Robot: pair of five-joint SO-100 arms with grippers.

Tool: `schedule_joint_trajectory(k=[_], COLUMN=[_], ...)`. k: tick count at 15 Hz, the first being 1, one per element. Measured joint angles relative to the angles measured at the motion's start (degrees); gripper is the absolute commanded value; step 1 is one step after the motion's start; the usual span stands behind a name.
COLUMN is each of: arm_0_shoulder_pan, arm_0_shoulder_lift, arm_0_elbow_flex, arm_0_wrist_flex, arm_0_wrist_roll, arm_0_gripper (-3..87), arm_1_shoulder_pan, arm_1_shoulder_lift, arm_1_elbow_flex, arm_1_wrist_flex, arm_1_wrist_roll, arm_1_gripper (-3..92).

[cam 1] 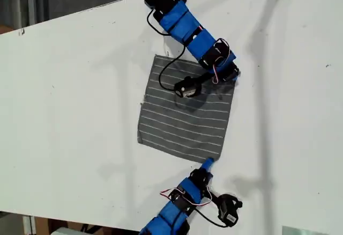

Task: Grasp corners of a square towel and fold twice.

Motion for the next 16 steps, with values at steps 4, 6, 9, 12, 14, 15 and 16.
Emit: schedule_joint_trajectory(k=[4,6,9,12,14,15,16], arm_0_shoulder_pan=[-1.23,-2.2,-2.37,-4.57,-7.03,-8.35,-9.58], arm_0_shoulder_lift=[-13.54,-15.29,-15.56,-15.56,-15.47,-15.47,-15.03], arm_0_elbow_flex=[-13.1,-15.91,-16.44,-16.7,-16.44,-16.0,-15.12], arm_0_wrist_flex=[-0.97,0.44,1.76,6.94,7.03,6.5,5.71], arm_0_wrist_roll=[4.92,6.86,7.03,7.56,10.11,11.43,12.13], arm_0_gripper=[26.0,16.7,23.4,23.7,17.9,5.7,-0.1], arm_1_shoulder_pan=[0.0,0.0,-0.09,-0.18,-0.18,-0.18,-0.35], arm_1_shoulder_lift=[0.44,0.44,0.44,0.53,0.53,0.62,0.7], arm_1_elbow_flex=[0.62,0.62,0.62,0.62,0.62,0.62,0.62], arm_1_wrist_flex=[0.0,0.0,0.0,0.0,0.0,0.0,0.0], arm_1_wrist_roll=[0.0,0.0,0.0,-0.18,-0.35,-0.35,-0.35], arm_1_gripper=[-0.1,-0.1,-0.1,-0.1,-0.1,-0.1,-0.1])
